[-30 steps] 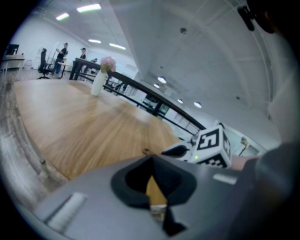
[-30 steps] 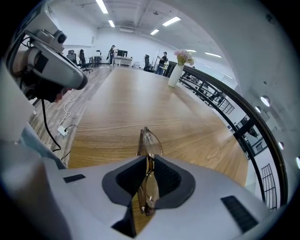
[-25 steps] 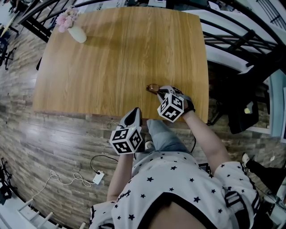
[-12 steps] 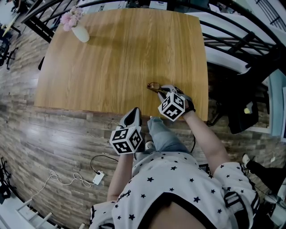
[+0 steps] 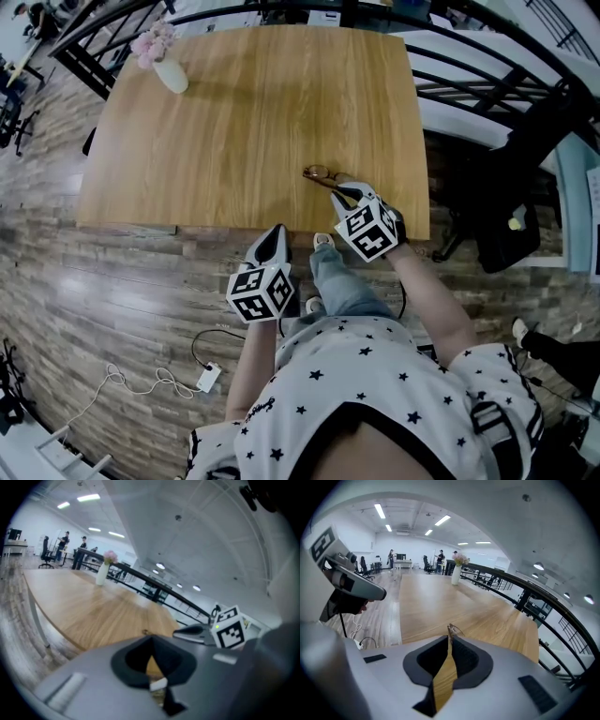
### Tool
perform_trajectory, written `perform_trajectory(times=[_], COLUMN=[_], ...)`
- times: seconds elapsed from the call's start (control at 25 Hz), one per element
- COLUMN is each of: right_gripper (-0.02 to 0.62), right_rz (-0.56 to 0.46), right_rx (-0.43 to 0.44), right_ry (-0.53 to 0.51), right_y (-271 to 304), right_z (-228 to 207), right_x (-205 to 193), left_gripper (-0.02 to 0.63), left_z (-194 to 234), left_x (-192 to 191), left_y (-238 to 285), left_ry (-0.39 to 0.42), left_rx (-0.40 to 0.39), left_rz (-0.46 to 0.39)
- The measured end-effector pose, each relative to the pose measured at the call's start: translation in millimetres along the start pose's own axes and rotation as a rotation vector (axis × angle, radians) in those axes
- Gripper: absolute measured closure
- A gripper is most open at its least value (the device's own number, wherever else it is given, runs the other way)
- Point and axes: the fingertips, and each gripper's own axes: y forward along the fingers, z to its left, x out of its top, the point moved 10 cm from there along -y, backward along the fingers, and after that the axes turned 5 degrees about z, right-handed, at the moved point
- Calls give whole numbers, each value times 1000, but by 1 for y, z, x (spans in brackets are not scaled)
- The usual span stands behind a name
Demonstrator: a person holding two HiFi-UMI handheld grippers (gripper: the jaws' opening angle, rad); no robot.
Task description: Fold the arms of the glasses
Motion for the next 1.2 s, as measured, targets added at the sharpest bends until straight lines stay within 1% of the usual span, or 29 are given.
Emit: perform_trajectory(times=[0.2,0.36,0.8,1.08,1.2], right_gripper=[566,568,578,578,578], right_rz=[-78,-146,-297,-339,-347], right_rx=[-12,-5,-14,-2,0], right_ry=[70,130,231,265,276], right_y=[-28,-45,-95,-117,-125], right_z=[12,27,61,75,81], right_x=[-3,-4,-11,-27,-34], left_gripper=[600,600,600,600,601], left_z=[-8,-12,-31,-39,-41], left_x=[-5,-9,-18,-32,-37], left_y=[-13,-23,-51,-67,-72], left_ry=[10,24,62,78,83], left_rx=[-3,-10,-39,-27,-25], left_rz=[-9,-17,-41,-73,-72])
